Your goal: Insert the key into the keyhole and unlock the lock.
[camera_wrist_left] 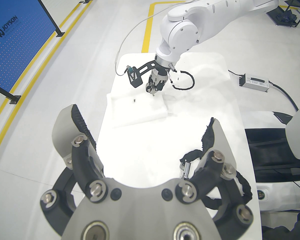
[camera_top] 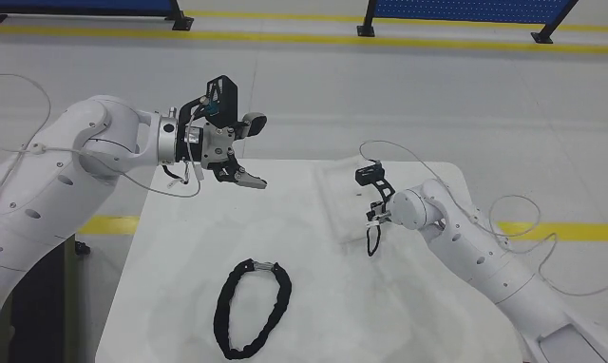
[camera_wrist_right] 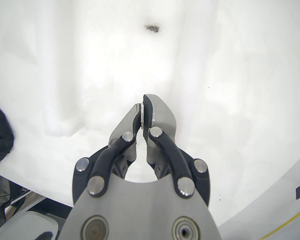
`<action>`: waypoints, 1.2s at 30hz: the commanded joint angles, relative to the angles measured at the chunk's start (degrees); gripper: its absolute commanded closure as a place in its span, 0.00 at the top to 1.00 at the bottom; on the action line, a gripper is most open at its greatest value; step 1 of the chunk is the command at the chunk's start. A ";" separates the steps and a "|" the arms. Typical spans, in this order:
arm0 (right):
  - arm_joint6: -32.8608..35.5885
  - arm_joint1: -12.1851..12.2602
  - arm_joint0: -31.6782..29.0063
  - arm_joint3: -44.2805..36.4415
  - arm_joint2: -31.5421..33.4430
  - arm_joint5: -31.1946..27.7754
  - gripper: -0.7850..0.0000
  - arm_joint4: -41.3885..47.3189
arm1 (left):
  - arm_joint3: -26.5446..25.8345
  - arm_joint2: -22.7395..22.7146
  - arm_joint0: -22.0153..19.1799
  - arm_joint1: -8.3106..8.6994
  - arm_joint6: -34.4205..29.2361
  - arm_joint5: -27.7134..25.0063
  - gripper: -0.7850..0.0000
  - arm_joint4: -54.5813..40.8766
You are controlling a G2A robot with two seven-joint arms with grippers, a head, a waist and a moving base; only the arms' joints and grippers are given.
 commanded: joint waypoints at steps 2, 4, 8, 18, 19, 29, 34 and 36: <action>0.90 0.54 -1.43 -2.76 1.41 0.77 0.00 -1.38 | 0.00 0.00 0.00 0.00 0.00 0.00 1.00 0.00; 1.23 0.85 -2.32 -4.28 2.37 1.07 0.00 -2.16 | 0.00 0.00 0.00 0.00 0.00 0.00 1.00 0.00; 1.49 1.38 -4.20 -7.69 5.22 -1.23 0.00 1.13 | 0.00 0.00 0.00 0.00 0.00 0.00 1.00 0.00; -1.77 3.81 -12.10 -19.57 16.28 -18.96 0.00 14.87 | 0.00 0.00 0.00 0.00 0.00 0.00 1.00 0.00; -2.32 4.06 -12.98 -20.17 17.76 -20.69 0.00 16.79 | 0.00 0.00 0.00 0.00 0.00 0.00 1.00 0.00; -7.15 5.72 -22.67 -17.72 32.08 -37.70 0.00 47.10 | 0.00 0.00 0.00 0.00 0.00 0.00 1.00 0.00; -7.37 6.06 -26.31 -13.98 36.01 -42.51 0.00 56.37 | 0.00 0.00 0.00 0.00 0.00 0.00 1.00 0.00; -6.87 6.19 -26.85 -13.03 37.07 -43.12 0.00 57.77 | 0.00 0.00 0.00 0.00 0.00 0.00 1.00 0.00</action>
